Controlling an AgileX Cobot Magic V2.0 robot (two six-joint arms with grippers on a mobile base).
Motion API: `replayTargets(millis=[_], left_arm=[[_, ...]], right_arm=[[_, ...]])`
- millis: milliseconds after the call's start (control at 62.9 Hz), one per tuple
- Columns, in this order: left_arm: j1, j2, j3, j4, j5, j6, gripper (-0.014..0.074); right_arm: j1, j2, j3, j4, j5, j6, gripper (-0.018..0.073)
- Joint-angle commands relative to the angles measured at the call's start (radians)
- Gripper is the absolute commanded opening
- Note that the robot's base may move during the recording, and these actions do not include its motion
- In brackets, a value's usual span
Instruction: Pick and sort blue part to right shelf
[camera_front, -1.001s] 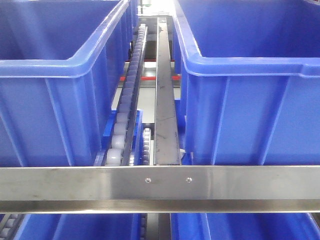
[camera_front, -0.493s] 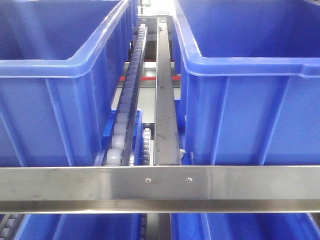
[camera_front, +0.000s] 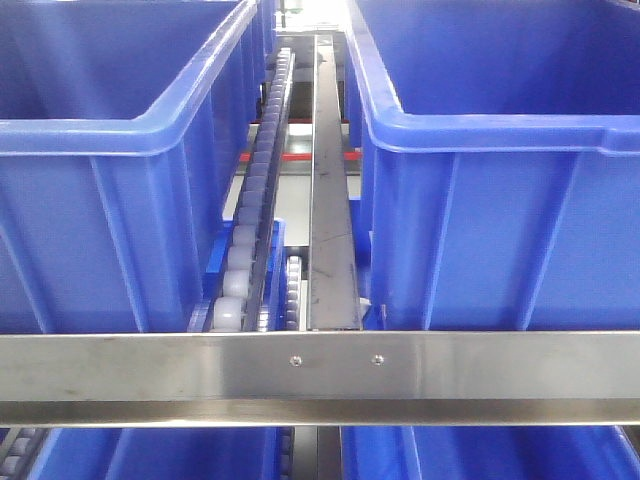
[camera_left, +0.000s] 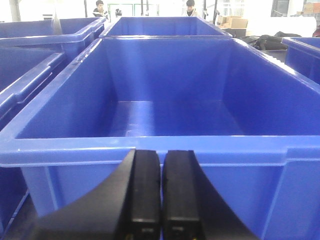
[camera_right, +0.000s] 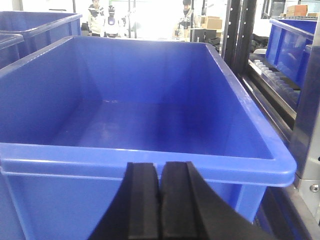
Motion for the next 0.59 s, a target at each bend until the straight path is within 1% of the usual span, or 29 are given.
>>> replayTargets(millis=[0,572], left_arm=[[-0.001,-0.022,0.022,-0.008,-0.074,-0.011,0.0124],[-0.001,-0.022,0.022,-0.008,-0.074,-0.011,0.0124]], right_arm=[[-0.003,-0.022,-0.019,-0.007,-0.086,0.001,0.0022],[-0.003,-0.022,-0.019,-0.007,-0.086,0.001,0.0022]])
